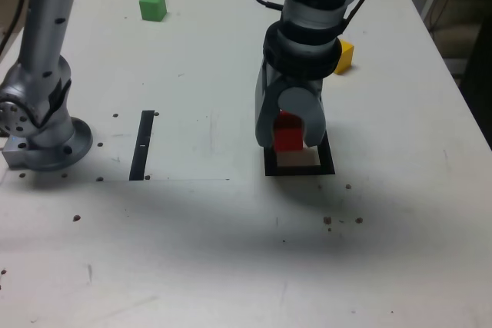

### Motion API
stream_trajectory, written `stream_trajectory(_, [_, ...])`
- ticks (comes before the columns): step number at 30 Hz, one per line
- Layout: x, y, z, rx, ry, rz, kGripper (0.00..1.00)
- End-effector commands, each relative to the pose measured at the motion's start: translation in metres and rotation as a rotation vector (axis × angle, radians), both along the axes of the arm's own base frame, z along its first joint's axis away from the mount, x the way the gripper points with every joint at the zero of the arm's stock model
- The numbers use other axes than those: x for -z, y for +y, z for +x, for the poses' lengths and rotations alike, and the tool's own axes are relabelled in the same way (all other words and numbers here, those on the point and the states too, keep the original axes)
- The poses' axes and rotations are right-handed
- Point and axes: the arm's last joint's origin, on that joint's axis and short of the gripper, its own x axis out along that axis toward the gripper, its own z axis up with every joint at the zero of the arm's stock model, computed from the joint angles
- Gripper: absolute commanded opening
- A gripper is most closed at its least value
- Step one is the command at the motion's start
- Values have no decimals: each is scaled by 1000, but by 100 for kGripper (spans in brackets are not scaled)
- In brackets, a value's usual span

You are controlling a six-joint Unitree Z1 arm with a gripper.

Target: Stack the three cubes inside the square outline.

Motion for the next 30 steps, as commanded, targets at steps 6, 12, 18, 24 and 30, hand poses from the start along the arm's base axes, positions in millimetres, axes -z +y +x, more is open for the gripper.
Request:
stream_trajectory(6, [10,-1,8,-5,10,-5,35])
stream_trajectory(12, [15,-2,11,-5,12,-6,35])
stream_trajectory(18, [19,0,12,-7,14,-2,64])
stream_trajectory(24, [22,2,11,-12,18,-2,98])
stream_trajectory(30, [22,3,9,-14,21,1,99])
